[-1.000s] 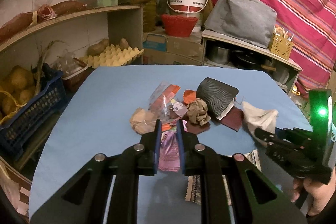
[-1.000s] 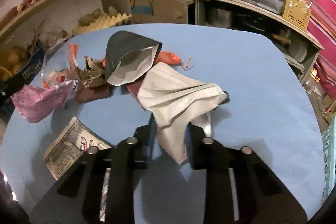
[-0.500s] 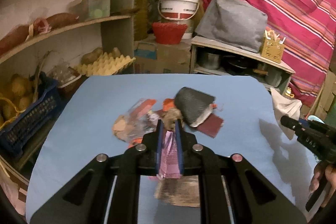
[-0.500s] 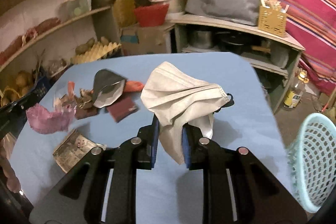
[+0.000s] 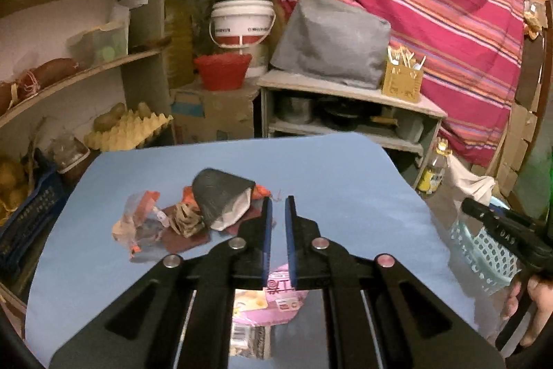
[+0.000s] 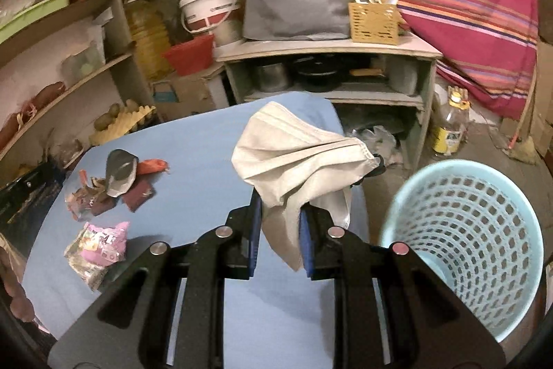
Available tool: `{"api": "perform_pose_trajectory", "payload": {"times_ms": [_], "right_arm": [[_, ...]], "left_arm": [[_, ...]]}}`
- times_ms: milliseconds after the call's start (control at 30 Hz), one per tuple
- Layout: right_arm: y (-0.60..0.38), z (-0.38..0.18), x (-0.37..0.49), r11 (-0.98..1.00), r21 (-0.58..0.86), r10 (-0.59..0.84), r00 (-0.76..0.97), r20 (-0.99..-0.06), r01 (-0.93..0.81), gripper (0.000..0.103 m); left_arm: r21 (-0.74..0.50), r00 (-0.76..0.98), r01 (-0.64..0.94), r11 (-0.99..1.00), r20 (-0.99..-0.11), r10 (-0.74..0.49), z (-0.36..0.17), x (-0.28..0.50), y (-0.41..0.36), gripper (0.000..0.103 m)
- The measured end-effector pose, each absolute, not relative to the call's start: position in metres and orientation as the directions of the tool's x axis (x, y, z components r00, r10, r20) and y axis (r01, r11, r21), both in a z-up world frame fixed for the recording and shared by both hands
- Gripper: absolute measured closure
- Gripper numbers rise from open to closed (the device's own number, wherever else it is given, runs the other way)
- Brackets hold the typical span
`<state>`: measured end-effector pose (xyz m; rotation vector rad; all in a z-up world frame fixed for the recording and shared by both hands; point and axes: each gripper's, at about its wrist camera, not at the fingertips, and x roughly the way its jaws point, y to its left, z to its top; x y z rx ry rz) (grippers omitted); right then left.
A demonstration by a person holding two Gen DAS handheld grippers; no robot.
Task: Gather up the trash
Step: 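Carry the cloth and pink wrapper to the wastebasket and open both tools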
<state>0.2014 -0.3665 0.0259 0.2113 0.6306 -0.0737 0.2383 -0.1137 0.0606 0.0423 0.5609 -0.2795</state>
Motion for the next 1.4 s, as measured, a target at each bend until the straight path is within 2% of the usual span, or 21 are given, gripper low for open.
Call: {"api": "perform_pose_trajectory", "payload": {"times_ms": [133, 167, 200, 233, 300, 500, 667, 800, 833, 900, 1000, 1067, 1200, 1400], "right_arm": [[-0.38, 0.02, 0.196, 0.972, 0.182, -0.011, 0.798, -0.603, 0.152, 0.083], [-0.383, 0.019, 0.194, 0.97, 0.187, -0.01, 0.796, -0.605, 0.154, 0.083], [-0.384, 0.018, 0.193, 0.969, 0.192, -0.008, 0.796, -0.605, 0.155, 0.083], [-0.385, 0.018, 0.191, 0.969, 0.195, -0.006, 0.797, -0.604, 0.155, 0.083], [-0.384, 0.018, 0.189, 0.969, 0.192, -0.006, 0.798, -0.602, 0.153, 0.083], [-0.385, 0.019, 0.188, 0.969, 0.198, 0.003, 0.798, -0.603, 0.146, 0.083], [-0.385, 0.019, 0.188, 0.969, 0.2, 0.002, 0.8, -0.601, 0.148, 0.083], [-0.387, 0.02, 0.187, 0.967, 0.204, 0.003, 0.799, -0.602, 0.15, 0.083], [-0.387, 0.02, 0.187, 0.967, 0.205, 0.003, 0.799, -0.602, 0.15, 0.083], [-0.387, 0.02, 0.187, 0.967, 0.205, 0.003, 0.798, -0.602, 0.151, 0.083], [-0.388, 0.02, 0.187, 0.968, 0.204, 0.004, 0.798, -0.602, 0.149, 0.083], [-0.388, 0.02, 0.187, 0.968, 0.203, 0.003, 0.799, -0.601, 0.149, 0.083], [-0.389, 0.022, 0.187, 0.969, 0.197, -0.005, 0.803, -0.596, 0.152, 0.083], [-0.4, 0.026, 0.183, 0.966, 0.197, -0.02, 0.811, -0.584, 0.166, 0.083]], "left_arm": [[-0.001, 0.787, 0.26, 0.966, -0.579, -0.213, 0.039, 0.238, -0.118, 0.089], [-0.009, 0.778, 0.253, 0.967, -0.592, -0.209, 0.033, 0.238, -0.116, 0.07], [-0.016, 0.774, 0.237, 0.971, -0.601, -0.198, 0.025, 0.237, -0.114, 0.035], [-0.014, 0.784, 0.214, 0.977, -0.594, -0.18, 0.021, 0.235, -0.113, 0.023], [-0.001, 0.786, 0.201, 0.98, -0.596, -0.162, 0.012, 0.234, -0.113, 0.021], [0.014, 0.72, 0.218, 0.976, -0.677, -0.151, -0.021, 0.248, -0.13, 0.02], [0.003, 0.653, 0.206, 0.978, -0.745, -0.135, -0.045, 0.265, -0.133, 0.02], [-0.014, 0.633, 0.192, 0.981, -0.762, -0.135, -0.054, 0.272, -0.128, 0.023], [-0.019, 0.633, 0.191, 0.981, -0.762, -0.138, -0.054, 0.272, -0.127, 0.027], [-0.034, 0.627, 0.209, 0.977, -0.762, -0.16, -0.054, 0.272, -0.127, 0.054], [-0.036, 0.63, 0.23, 0.973, -0.756, -0.177, -0.051, 0.27, -0.129, 0.074], [-0.023, 0.643, 0.238, 0.971, -0.746, -0.175, -0.047, 0.268, -0.131, 0.082], [-0.025, 0.669, 0.254, 0.967, -0.717, -0.194, -0.035, 0.265, -0.133, 0.089], [-0.051, 0.71, 0.276, 0.96, -0.663, -0.239, -0.008, 0.258, -0.142, 0.089]]}}
